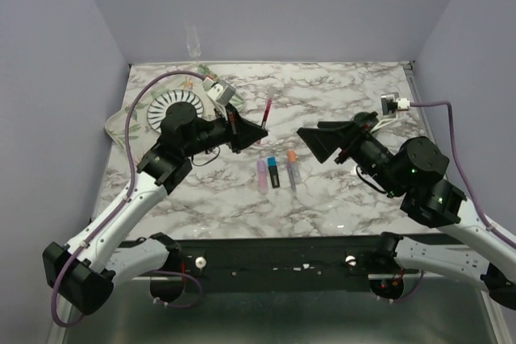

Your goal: Insert the pens into the pen caps

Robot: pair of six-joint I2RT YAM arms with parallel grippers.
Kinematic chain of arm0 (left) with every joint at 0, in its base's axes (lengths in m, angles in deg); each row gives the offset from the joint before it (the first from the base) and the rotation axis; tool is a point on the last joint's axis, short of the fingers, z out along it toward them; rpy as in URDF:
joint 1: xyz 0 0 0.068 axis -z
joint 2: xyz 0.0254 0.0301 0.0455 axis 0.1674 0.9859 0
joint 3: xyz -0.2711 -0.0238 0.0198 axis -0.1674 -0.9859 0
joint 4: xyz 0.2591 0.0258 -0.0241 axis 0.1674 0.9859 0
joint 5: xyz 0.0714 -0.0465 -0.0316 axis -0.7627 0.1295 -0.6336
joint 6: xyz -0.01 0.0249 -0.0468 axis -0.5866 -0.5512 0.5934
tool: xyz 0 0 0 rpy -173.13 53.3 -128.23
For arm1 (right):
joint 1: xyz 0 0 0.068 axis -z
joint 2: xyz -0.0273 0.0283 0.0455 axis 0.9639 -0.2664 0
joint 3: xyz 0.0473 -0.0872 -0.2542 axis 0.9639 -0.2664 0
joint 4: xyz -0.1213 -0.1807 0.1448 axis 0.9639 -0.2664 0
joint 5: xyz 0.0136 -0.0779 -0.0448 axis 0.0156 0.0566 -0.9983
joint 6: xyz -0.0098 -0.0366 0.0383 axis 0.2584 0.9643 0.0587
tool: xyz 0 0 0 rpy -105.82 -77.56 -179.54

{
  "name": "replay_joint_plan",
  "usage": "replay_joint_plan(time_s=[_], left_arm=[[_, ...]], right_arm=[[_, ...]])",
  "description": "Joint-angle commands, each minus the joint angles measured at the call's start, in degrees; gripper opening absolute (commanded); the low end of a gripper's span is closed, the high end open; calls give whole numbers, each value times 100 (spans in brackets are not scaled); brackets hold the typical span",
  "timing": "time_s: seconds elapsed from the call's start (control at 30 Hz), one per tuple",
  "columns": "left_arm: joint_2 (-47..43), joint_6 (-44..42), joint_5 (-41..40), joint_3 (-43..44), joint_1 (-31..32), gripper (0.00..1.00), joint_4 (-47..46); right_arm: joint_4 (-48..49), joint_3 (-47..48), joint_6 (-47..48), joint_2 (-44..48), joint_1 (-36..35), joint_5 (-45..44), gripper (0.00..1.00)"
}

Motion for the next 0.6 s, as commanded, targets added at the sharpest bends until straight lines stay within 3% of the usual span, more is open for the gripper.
replay_joint_plan(time_s=[0.0, 0.03, 0.17, 0.33, 0.57], left_arm=[[174, 409, -1492, 188, 3, 0, 1292], [410, 586, -2017, 189, -6, 0, 1530], [1088, 1149, -2444, -56, -41, 0, 2287], [1519, 1791, -2682, -1014, -41, 0, 1929], [2064, 2371, -2796, -1612, -41, 0, 1516]], right_arm=[[-859, -215, -389, 319, -14, -763, 100], [-922, -276, -468, 372, -14, -834, 100], [-984, -505, -495, 574, -14, -984, 100], [-1292, -576, -539, 619, -14, -1195, 100], [-1459, -637, -592, 619, -22, -1257, 100]])
